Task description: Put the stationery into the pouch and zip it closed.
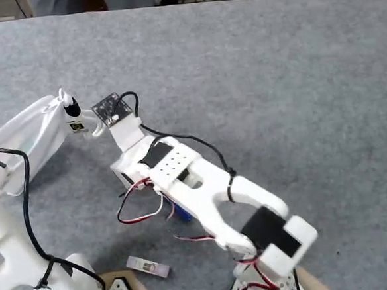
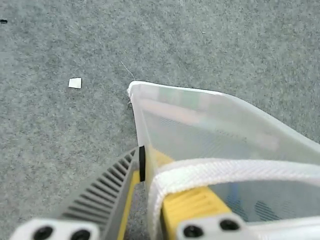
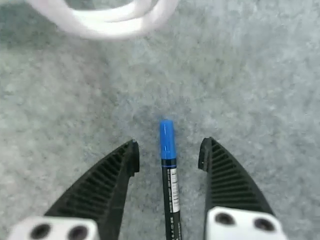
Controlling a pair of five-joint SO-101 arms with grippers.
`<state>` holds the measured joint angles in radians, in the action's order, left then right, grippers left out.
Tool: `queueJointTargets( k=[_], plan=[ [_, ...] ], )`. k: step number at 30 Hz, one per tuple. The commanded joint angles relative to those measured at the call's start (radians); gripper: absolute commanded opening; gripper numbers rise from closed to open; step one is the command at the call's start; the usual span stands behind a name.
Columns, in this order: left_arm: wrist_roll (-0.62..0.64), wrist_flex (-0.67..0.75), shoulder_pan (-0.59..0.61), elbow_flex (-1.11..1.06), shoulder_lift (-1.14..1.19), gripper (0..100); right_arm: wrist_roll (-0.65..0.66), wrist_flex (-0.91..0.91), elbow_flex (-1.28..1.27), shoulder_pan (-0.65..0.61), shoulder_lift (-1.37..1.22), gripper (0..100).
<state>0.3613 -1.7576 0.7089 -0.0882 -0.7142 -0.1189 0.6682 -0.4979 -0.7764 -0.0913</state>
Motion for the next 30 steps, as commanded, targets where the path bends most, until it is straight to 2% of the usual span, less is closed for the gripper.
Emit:
queueJointTargets(
  k=[1, 10, 16, 19, 25, 30],
  plan=[
    [0.011, 0.000, 0.012, 0.050, -0.025, 3, -0.011, -0.021, 0.050, 0.015, -0.033, 21.1],
    [0.011, 0.000, 0.012, 0.050, -0.025, 3, -0.011, -0.012, 0.116, 0.058, -0.157, 20.2],
    [0.009, 0.000, 0.012, 0.050, -0.025, 3, -0.011, 0.077, 0.199, 0.058, -0.211, 1.3],
    [0.009, 0.000, 0.012, 0.050, -0.025, 3, -0.011, 0.118, 0.236, 0.058, -0.229, 3.8],
    [0.009, 0.000, 0.012, 0.050, -0.025, 3, -0.006, 0.126, 0.254, 0.063, -0.223, 1.3],
    [0.009, 0.000, 0.010, 0.050, -0.025, 3, -0.009, 0.127, 0.248, 0.100, -0.124, 1.2]
  ],
)
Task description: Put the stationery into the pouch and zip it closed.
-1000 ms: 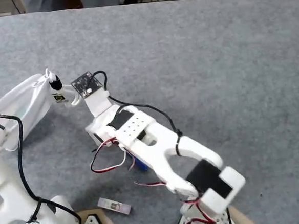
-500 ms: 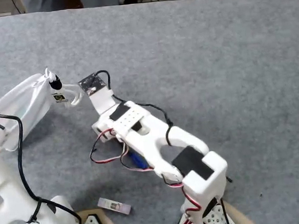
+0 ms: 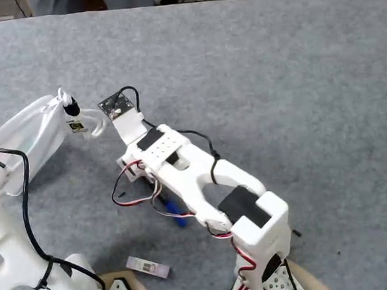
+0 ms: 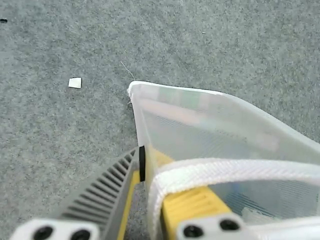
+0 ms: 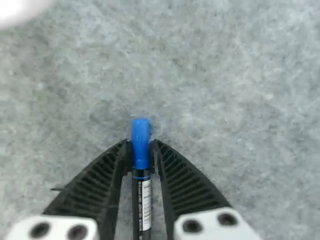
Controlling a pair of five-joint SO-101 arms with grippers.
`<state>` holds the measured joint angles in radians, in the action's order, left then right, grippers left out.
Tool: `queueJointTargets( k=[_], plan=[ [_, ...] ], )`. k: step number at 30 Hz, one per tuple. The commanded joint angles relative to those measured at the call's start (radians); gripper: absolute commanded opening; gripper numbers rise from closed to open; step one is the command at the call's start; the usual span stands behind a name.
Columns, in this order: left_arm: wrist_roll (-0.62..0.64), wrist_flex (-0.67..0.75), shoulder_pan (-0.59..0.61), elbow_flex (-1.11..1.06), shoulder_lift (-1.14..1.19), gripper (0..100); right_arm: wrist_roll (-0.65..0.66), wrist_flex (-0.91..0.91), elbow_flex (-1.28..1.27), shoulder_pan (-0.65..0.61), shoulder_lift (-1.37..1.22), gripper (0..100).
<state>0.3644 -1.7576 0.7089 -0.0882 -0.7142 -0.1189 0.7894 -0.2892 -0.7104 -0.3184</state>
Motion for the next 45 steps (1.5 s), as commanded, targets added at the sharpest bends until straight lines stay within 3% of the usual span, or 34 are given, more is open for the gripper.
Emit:
queueJointTargets(
  k=[1, 9, 17, 25, 35, 39, 45],
  plan=[
    [0.006, 0.000, 0.010, 0.050, -0.025, 3, -0.009, 0.009, 0.036, 0.044, 0.140, 1.2],
    [0.006, 0.000, 0.004, 0.048, -0.017, 3, -0.009, 0.138, 0.033, 0.103, 0.516, 1.2],
    [0.003, 0.008, 0.001, -0.031, -0.015, 3, -0.011, 0.083, 0.084, 0.041, 0.857, 1.2],
    [-0.106, 0.000, -0.223, -0.084, -0.025, 3, -0.130, 0.069, 0.306, -0.017, 0.881, 1.2],
    [-0.095, -0.002, -0.366, -0.031, -0.020, 3, -0.160, 0.051, 0.572, -0.018, 0.881, 1.2],
    [-0.075, -0.005, -0.427, -0.033, -0.014, 3, -0.172, -0.028, 0.579, -0.018, 0.880, 1.2],
    [-0.080, -0.003, -0.466, -0.076, -0.014, 3, -0.292, -0.129, 0.418, -0.020, 0.880, 1.2]
  ],
)
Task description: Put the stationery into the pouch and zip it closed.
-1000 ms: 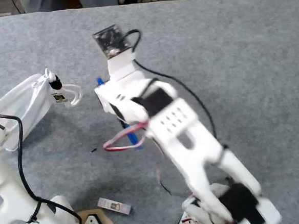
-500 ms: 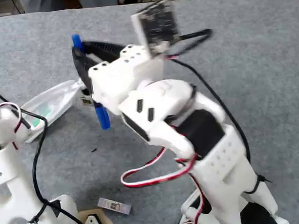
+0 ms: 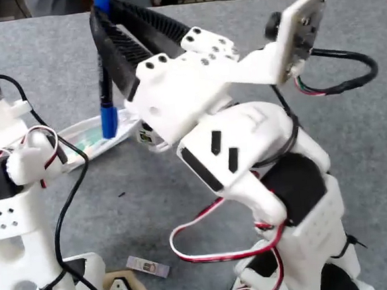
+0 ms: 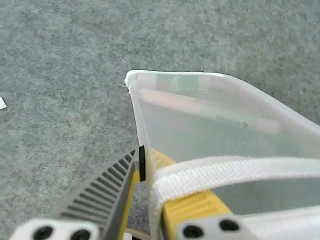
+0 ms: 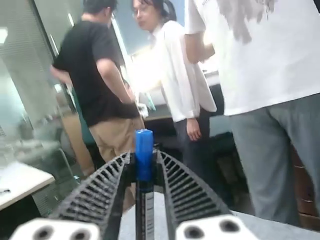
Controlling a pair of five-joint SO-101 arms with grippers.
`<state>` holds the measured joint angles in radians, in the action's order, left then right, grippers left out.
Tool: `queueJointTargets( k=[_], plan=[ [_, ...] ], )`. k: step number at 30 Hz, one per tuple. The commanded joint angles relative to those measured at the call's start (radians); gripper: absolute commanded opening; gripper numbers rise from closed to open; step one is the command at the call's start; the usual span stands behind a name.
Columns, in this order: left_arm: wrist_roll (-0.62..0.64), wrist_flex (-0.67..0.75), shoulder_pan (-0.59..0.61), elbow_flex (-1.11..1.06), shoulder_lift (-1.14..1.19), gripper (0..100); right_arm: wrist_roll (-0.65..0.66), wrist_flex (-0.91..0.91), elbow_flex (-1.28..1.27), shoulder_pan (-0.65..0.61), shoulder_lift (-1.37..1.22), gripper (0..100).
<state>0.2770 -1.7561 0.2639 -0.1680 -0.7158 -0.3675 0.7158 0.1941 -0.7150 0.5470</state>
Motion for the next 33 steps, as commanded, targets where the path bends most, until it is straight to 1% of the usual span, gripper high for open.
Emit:
queueJointTargets(
  k=[1, 5, 8, 11, 17, 21, 28, 33],
  plan=[
    [0.008, -0.005, -0.018, -0.004, -0.012, 3, -0.048, -0.078, -0.110, -0.015, 0.015, 1.2],
    [0.008, -0.005, -0.015, -0.012, -0.014, 3, -0.048, -0.212, -0.285, -0.014, 0.021, 1.2],
    [0.006, -0.003, -0.015, -0.025, -0.012, 3, -0.049, -0.279, -0.338, -0.009, 0.021, 1.2],
    [0.005, -0.003, -0.013, -0.041, -0.012, 3, -0.049, -0.295, -0.363, -0.006, 0.022, 1.2],
    [-0.012, -0.003, 0.008, -0.039, -0.023, 3, -0.052, -0.315, -0.412, 0.057, 0.022, 1.2],
    [-0.012, -0.003, 0.007, -0.036, -0.023, 3, -0.052, -0.342, -0.490, 0.061, 0.024, 1.2],
    [-0.014, -0.003, 0.007, -0.036, -0.023, 3, -0.043, -0.512, -0.651, 0.063, 0.018, 1.2],
    [-0.012, -0.003, 0.008, -0.036, -0.023, 3, -0.021, -0.502, -0.685, 0.063, 0.025, 1.2]
  ],
)
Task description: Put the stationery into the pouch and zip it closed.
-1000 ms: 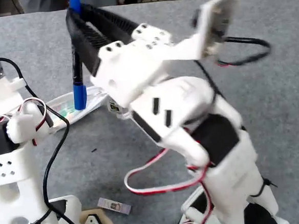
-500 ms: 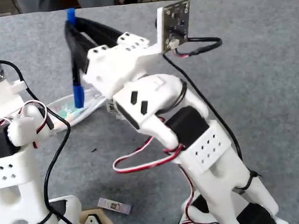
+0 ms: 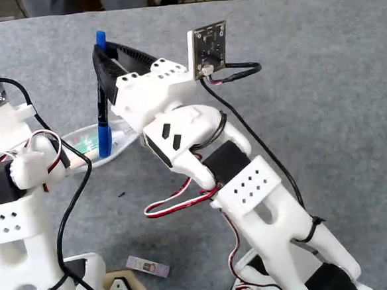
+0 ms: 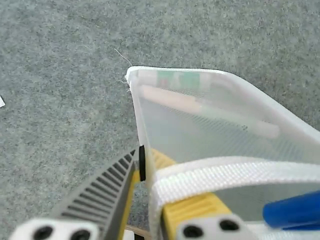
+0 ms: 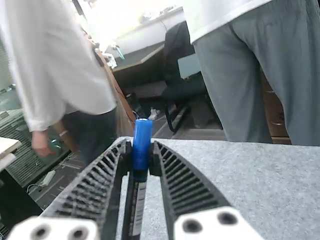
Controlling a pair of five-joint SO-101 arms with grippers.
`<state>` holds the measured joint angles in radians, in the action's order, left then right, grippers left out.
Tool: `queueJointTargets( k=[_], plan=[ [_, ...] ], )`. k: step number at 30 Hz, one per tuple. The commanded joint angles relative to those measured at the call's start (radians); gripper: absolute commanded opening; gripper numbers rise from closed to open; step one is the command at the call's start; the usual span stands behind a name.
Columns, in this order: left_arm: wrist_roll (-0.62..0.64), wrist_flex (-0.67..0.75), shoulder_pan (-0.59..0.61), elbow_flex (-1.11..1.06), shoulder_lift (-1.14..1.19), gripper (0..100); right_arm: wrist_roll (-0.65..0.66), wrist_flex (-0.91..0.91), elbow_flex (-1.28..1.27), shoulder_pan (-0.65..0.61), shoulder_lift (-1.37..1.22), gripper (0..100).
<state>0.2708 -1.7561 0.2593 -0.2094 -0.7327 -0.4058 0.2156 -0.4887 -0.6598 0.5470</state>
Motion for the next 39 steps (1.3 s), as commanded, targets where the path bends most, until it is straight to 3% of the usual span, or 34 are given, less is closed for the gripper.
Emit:
queueJointTargets(
  k=[1, 10, 19, 32, 39],
  plan=[
    [-0.005, -0.003, 0.013, 0.005, -0.006, 3, 0.038, 0.026, -0.001, 0.008, 0.031, 1.2],
    [-0.002, -0.002, 0.038, 0.012, 0.002, 3, 0.149, 0.353, -0.016, -0.015, 0.162, 1.2],
    [-0.002, -0.002, 0.038, 0.027, 0.003, 3, 0.150, 0.354, -0.085, -0.086, 0.328, 1.2],
    [-0.002, -0.002, 0.038, 0.027, 0.005, 3, 0.394, 0.362, -0.265, -0.192, 0.458, 2.0],
    [-0.002, -0.002, 0.039, 0.027, 0.005, 3, 0.407, 0.542, -0.252, -0.235, 0.499, 28.0]
  ],
)
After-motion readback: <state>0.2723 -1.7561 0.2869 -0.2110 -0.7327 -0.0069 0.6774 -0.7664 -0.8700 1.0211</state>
